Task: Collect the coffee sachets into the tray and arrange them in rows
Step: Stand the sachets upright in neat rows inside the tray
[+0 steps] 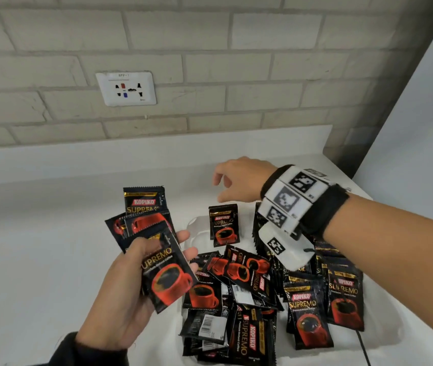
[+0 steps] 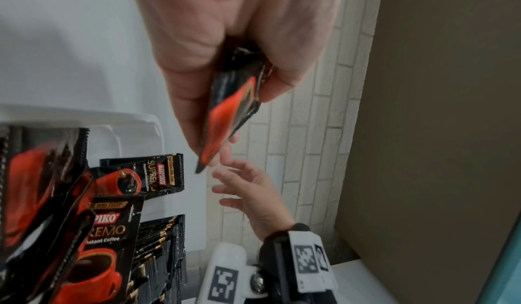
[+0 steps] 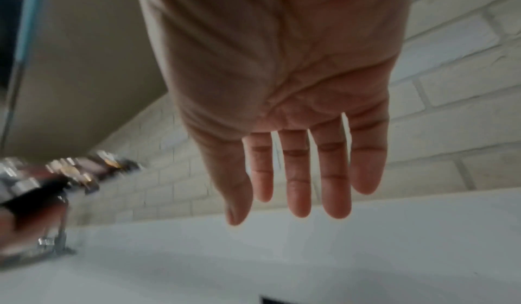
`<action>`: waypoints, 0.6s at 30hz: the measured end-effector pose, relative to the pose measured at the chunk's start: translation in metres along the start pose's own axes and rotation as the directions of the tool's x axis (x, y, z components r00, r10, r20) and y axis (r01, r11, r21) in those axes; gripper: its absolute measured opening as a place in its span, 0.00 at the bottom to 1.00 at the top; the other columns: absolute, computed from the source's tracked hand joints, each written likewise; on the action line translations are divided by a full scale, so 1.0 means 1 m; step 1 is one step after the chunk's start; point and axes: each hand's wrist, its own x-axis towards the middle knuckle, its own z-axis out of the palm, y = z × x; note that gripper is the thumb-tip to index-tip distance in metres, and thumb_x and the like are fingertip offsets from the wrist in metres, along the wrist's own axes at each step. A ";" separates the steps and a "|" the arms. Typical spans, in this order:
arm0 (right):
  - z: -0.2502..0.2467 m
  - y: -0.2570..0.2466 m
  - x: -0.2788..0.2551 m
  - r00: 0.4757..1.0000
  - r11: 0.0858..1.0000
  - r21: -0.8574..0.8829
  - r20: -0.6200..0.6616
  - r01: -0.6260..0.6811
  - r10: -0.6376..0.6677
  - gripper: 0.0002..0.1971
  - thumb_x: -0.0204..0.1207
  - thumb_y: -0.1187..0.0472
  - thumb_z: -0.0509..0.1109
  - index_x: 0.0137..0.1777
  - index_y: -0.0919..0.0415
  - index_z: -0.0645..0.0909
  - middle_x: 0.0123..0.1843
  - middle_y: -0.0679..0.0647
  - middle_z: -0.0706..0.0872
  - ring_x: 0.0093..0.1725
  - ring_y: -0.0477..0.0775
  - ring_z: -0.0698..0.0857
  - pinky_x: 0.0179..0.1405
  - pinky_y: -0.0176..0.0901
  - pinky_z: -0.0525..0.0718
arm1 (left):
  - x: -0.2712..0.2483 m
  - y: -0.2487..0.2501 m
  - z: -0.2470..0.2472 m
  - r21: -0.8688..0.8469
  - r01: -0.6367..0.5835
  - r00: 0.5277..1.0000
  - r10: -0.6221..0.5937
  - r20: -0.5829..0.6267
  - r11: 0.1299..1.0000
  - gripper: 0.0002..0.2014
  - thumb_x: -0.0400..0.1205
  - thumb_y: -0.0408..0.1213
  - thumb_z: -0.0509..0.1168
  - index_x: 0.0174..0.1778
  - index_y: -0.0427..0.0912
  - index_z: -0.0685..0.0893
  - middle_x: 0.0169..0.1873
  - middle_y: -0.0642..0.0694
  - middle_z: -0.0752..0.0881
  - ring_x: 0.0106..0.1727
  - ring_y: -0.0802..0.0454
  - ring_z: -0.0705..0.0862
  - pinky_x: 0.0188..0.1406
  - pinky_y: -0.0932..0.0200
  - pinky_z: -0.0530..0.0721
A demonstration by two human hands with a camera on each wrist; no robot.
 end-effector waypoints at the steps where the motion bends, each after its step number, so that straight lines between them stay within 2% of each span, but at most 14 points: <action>1: -0.005 -0.002 -0.010 0.999 0.998 0.067 -0.035 0.020 -0.018 0.13 0.75 0.51 0.69 0.58 0.51 0.77 0.49 0.45 0.77 0.52 0.49 0.79 0.47 0.41 0.73 | 0.000 -0.001 0.002 0.014 -0.006 1.000 0.006 0.031 1.000 0.17 0.79 0.33 0.58 0.33 0.39 0.92 0.40 0.41 0.92 0.39 0.45 0.91 0.40 0.44 0.87; 2: -0.009 -0.005 -0.022 0.998 0.988 0.149 -0.058 0.047 -0.038 0.10 0.75 0.51 0.69 0.54 0.51 0.78 0.47 0.45 0.78 0.50 0.48 0.79 0.47 0.41 0.74 | -0.001 -0.001 0.006 0.043 -0.023 0.998 0.020 0.053 0.999 0.11 0.76 0.33 0.61 0.39 0.39 0.90 0.42 0.41 0.92 0.41 0.45 0.91 0.41 0.45 0.88; 4: -0.012 -0.012 -0.048 0.996 0.943 0.322 -0.058 0.081 -0.066 0.10 0.74 0.47 0.70 0.49 0.51 0.80 0.43 0.44 0.80 0.42 0.44 0.80 0.42 0.37 0.75 | -0.003 -0.002 0.013 0.092 -0.081 0.994 0.074 0.076 0.992 0.13 0.69 0.35 0.65 0.48 0.38 0.87 0.43 0.42 0.91 0.41 0.48 0.91 0.40 0.50 0.89; 7: 0.000 -0.021 -0.085 0.996 0.848 0.529 0.061 0.026 -0.068 0.18 0.68 0.43 0.73 0.53 0.50 0.78 0.44 0.47 0.85 0.33 0.41 0.82 0.33 0.34 0.80 | -0.004 -0.004 0.025 0.075 -0.151 0.987 0.147 0.061 0.986 0.13 0.67 0.32 0.66 0.47 0.36 0.86 0.37 0.41 0.91 0.32 0.50 0.90 0.27 0.60 0.87; 9: 0.016 -0.024 -0.100 0.992 0.768 0.639 0.116 -0.032 -0.055 0.22 0.65 0.46 0.77 0.56 0.48 0.74 0.46 0.48 0.86 0.36 0.46 0.85 0.36 0.40 0.85 | -0.005 -0.006 0.034 0.043 -0.161 0.986 0.158 0.055 0.986 0.10 0.66 0.30 0.67 0.42 0.36 0.87 0.35 0.39 0.90 0.31 0.47 0.89 0.23 0.59 0.86; 11: 0.030 -0.023 -0.108 0.993 0.664 0.745 0.116 -0.061 -0.039 0.22 0.66 0.52 0.78 0.56 0.50 0.71 0.46 0.51 0.87 0.37 0.49 0.86 0.38 0.44 0.87 | -0.006 -0.009 0.041 0.033 -0.164 0.984 0.161 0.073 0.986 0.06 0.67 0.30 0.68 0.34 0.40 0.90 0.34 0.39 0.90 0.31 0.46 0.89 0.23 0.58 0.86; 13: 0.040 -0.020 -0.114 0.997 0.545 0.836 0.079 -0.069 0.005 0.16 0.70 0.59 0.75 0.52 0.52 0.72 0.44 0.54 0.87 0.32 0.48 0.85 0.34 0.42 0.87 | -0.009 -0.011 0.048 0.038 -0.165 0.983 0.161 0.087 0.986 0.06 0.67 0.30 0.69 0.32 0.42 0.91 0.34 0.39 0.90 0.32 0.46 0.89 0.24 0.57 0.87; 16: 0.047 -0.010 -0.124 0.993 0.393 0.918 0.007 -0.052 0.115 0.09 0.74 0.64 0.71 0.51 0.59 0.75 0.39 0.54 0.88 0.31 0.48 0.86 0.33 0.42 0.87 | -0.013 -0.013 0.054 0.014 -0.153 0.984 0.151 0.097 0.988 0.08 0.66 0.34 0.69 0.40 0.39 0.88 0.37 0.38 0.91 0.34 0.46 0.90 0.29 0.56 0.89; 18: 0.049 -0.001 -0.132 0.974 0.194 0.981 -0.047 0.003 0.220 0.10 0.73 0.66 0.70 0.53 0.61 0.77 0.39 0.55 0.88 0.33 0.51 0.87 0.32 0.41 0.87 | -0.014 -0.013 0.056 -0.029 -0.121 0.987 0.123 0.104 0.992 0.15 0.69 0.38 0.68 0.49 0.36 0.85 0.38 0.38 0.91 0.34 0.46 0.90 0.31 0.54 0.90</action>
